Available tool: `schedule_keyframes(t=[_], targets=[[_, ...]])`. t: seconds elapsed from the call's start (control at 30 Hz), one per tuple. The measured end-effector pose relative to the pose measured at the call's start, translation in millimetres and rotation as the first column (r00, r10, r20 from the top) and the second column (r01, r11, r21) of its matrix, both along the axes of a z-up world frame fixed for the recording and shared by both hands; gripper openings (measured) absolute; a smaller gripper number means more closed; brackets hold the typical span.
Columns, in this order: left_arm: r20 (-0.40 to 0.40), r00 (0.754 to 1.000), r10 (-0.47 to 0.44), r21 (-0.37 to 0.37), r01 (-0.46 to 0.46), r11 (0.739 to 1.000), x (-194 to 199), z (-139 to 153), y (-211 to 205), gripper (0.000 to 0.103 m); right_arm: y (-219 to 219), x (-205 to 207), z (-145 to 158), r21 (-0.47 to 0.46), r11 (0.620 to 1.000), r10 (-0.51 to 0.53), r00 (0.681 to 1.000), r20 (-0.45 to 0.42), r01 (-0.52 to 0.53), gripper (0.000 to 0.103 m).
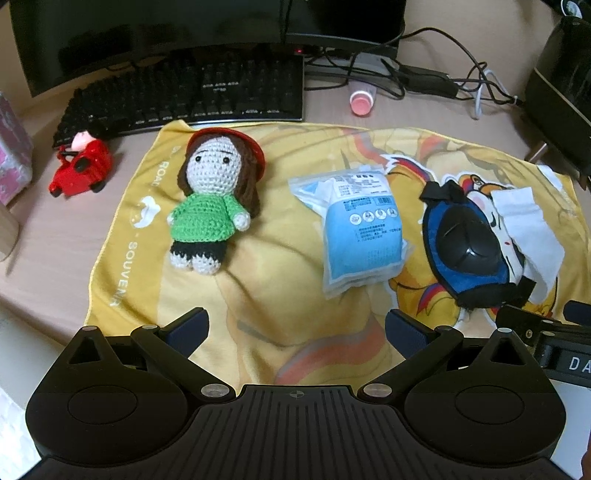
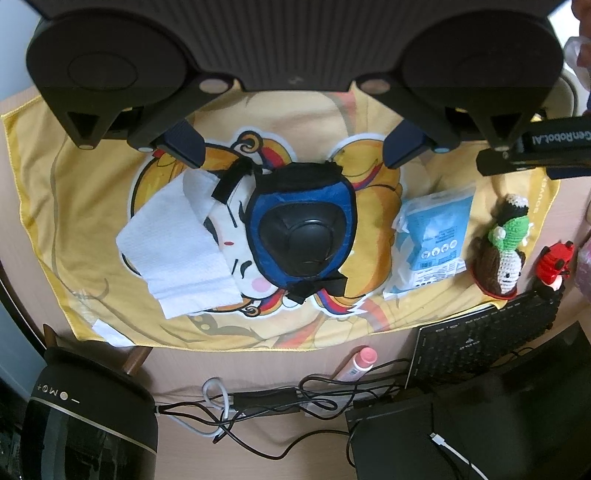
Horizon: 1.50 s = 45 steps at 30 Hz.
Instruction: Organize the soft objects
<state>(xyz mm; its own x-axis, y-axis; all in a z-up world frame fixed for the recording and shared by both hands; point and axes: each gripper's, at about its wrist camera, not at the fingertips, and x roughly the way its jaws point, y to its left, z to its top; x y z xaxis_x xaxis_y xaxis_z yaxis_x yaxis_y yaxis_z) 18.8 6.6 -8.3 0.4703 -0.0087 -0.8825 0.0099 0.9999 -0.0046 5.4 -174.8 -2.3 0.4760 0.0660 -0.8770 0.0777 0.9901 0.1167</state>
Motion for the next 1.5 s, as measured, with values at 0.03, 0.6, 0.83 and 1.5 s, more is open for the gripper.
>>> schedule_keyframes(t=[0.03, 0.6, 0.83, 1.5], targets=[[-0.002, 1.000, 0.001, -0.001, -0.001, 1.000, 0, -1, 1, 0.103, 0, 0, -1, 0.000, 1.000, 0.000, 1.000, 0.000, 0.000, 0.103], [0.005, 1.000, -0.026, -0.016, 0.027, 1.000, 8, -10, 12, 0.103, 6, 5, -3, -0.013, 1.000, 0.024, 1.000, 0.009, -0.024, 0.103], [0.053, 0.995, -0.087, 0.000, 0.088, 0.996, 11, -14, 14, 0.103, -6, 11, -7, -0.069, 0.996, 0.072, 0.988, 0.134, -0.063, 0.103], [0.061, 0.966, -0.251, -0.226, 0.258, 0.939, 66, -14, 9, 0.103, -88, 66, -31, -0.149, 0.986, -0.055, 0.989, 0.139, 0.076, 0.070]])
